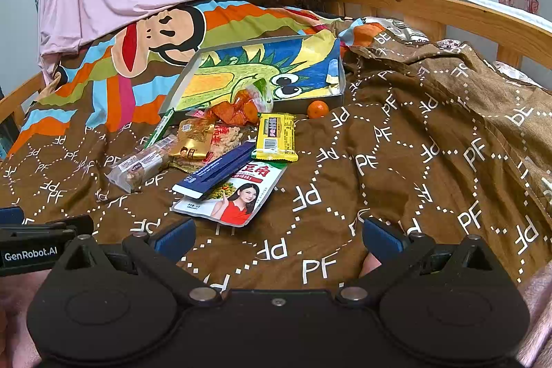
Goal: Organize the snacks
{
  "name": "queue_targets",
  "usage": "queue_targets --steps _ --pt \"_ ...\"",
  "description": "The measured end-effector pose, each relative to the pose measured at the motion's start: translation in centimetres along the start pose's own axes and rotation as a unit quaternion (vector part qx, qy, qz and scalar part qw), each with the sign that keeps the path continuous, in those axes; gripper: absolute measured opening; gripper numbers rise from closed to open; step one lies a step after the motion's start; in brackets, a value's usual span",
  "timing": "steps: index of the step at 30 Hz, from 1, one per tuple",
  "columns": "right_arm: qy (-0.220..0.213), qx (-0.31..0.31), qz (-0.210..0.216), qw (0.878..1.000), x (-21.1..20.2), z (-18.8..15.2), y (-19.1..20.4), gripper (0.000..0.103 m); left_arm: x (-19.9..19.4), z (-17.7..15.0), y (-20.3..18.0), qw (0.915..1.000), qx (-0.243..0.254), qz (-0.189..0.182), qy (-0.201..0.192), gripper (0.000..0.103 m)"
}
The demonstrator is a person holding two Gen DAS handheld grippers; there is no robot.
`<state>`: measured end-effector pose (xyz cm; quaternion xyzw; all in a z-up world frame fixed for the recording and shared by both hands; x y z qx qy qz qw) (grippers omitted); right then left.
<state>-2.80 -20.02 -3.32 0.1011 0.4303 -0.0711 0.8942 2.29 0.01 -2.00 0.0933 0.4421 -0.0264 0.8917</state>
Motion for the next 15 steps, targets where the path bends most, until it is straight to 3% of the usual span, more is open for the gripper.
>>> queue_targets --steps 15 --pt "0.000 0.000 0.000 1.000 -0.17 0.07 -0.02 0.102 -0.01 0.00 0.00 1.0000 0.000 0.000 0.001 0.103"
Point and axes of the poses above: each gripper's, at about its wrist camera, not at the fingertips, and x roughly the way its jaws point, y to its left, z to its top, the point moved 3 cm from there along x, roughly the way its jaws point, and after that the axes turned 11 degrees about y, right-handed, at the moved point
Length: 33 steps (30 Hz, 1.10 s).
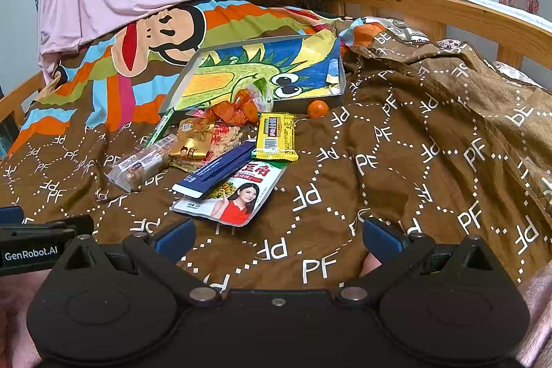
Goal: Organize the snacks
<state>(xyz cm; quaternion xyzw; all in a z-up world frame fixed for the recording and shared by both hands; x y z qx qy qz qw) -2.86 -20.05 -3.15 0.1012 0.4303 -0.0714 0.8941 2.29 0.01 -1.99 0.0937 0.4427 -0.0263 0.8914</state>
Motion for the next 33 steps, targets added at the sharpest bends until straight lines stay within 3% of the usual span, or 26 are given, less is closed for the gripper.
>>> queue_targets --steps 6,16,21,26,33 --pt "0.005 -0.002 -0.001 1.000 0.3 0.0 0.0 0.102 0.5 -0.3 0.3 0.9999 0.004 -0.012 0.011 0.103" --pt "0.020 0.004 0.010 1.000 1.6 2.2 -0.3 0.102 2.0 3.5 0.6 0.9967 0.009 -0.066 0.047 0.103" --pt "0.031 -0.010 0.003 0.999 3.7 4.8 -0.9 0.102 3.8 5.9 -0.3 0.9921 0.048 -0.097 0.063 0.103" --pt "0.035 -0.027 0.005 0.999 6.4 8.0 -1.9 0.102 5.4 7.9 -2.4 0.9859 0.112 -0.116 0.046 0.103" --pt "0.051 -0.037 0.037 0.997 10.8 11.6 -2.7 0.102 8.2 9.3 -5.0 0.9750 0.150 -0.158 0.043 0.103"
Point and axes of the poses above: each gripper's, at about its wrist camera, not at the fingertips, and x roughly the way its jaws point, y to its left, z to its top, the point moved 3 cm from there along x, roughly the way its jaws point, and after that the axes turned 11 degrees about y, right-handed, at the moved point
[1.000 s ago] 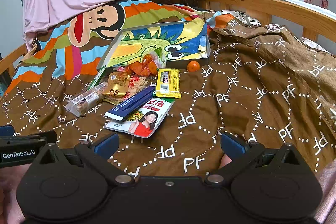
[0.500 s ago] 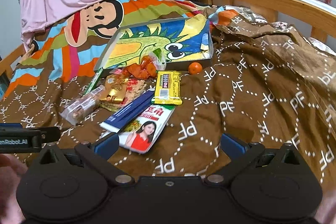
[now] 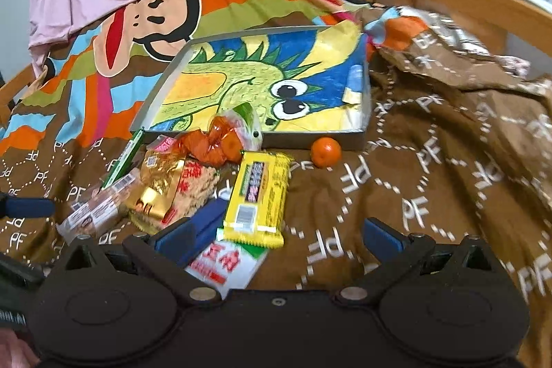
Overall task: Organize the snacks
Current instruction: 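Grasp the yellow snack bar with the right tool while the left tool grasps the blue tube packet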
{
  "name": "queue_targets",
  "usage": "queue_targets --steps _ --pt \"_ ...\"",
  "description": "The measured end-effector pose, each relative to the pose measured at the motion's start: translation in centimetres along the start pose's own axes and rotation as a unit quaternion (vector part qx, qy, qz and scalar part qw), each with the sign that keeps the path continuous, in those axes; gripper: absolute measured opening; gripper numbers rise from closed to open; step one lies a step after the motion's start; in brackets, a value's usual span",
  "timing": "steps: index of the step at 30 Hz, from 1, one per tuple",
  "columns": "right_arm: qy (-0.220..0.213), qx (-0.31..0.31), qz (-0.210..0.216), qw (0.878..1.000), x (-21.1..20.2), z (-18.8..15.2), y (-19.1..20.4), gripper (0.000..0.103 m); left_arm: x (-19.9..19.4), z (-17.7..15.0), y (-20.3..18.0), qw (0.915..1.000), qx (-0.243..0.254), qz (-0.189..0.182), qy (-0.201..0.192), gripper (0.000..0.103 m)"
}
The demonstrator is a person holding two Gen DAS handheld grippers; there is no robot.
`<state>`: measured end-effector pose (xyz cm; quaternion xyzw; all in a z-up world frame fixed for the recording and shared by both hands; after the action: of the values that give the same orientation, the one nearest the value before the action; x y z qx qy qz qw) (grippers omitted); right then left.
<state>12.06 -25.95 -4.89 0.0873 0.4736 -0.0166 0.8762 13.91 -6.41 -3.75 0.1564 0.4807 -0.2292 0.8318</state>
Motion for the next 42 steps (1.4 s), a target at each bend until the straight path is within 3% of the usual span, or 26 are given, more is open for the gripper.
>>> queue_targets --steps 5,9,14,19,25,29,35,38,42 --pt "0.011 -0.004 0.025 1.000 3.1 1.9 0.0 0.102 2.6 0.9 -1.0 0.9978 0.038 -0.052 0.014 0.103" --pt "0.024 -0.003 0.038 0.999 5.5 2.8 0.2 0.095 4.4 1.7 -1.9 0.9944 0.083 -0.063 0.016 0.102" --pt "0.045 0.007 0.048 0.998 7.6 3.0 0.3 0.089 6.0 2.4 -1.9 0.9919 0.097 -0.081 0.015 0.101" --pt "0.051 0.020 0.049 0.997 8.6 3.1 0.3 0.084 7.2 2.2 -2.2 0.9880 0.120 -0.092 0.031 0.086" --pt "0.049 0.013 0.029 0.998 8.8 3.2 0.5 0.069 7.1 2.5 -1.8 0.9881 0.098 -0.114 0.033 0.067" --pt "0.057 0.020 0.029 0.998 8.5 3.2 0.5 0.051 7.4 2.6 -1.7 0.9875 0.086 -0.125 0.043 0.055" --pt "0.061 0.029 0.040 0.997 8.8 3.1 0.2 0.056 8.1 3.4 -1.9 0.9888 0.065 -0.126 0.047 0.049" --pt "0.057 0.031 0.038 0.997 8.7 3.1 0.2 0.050 8.2 3.5 -2.0 0.9899 0.056 -0.120 0.051 0.042" --pt "0.054 0.031 0.035 0.997 8.3 3.1 0.3 0.050 7.7 3.4 -1.9 0.9901 0.057 -0.117 0.054 0.038"
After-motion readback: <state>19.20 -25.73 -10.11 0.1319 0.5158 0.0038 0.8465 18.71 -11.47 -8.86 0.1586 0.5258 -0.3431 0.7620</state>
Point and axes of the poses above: each gripper's, at about its wrist camera, not at the fingertips, and x roughly the way its jaws point, y to its left, z to its top, the point moved 3 cm from there along x, roughly the way its jaws point, and after that the axes turned 11 degrees about y, right-handed, at the moved point
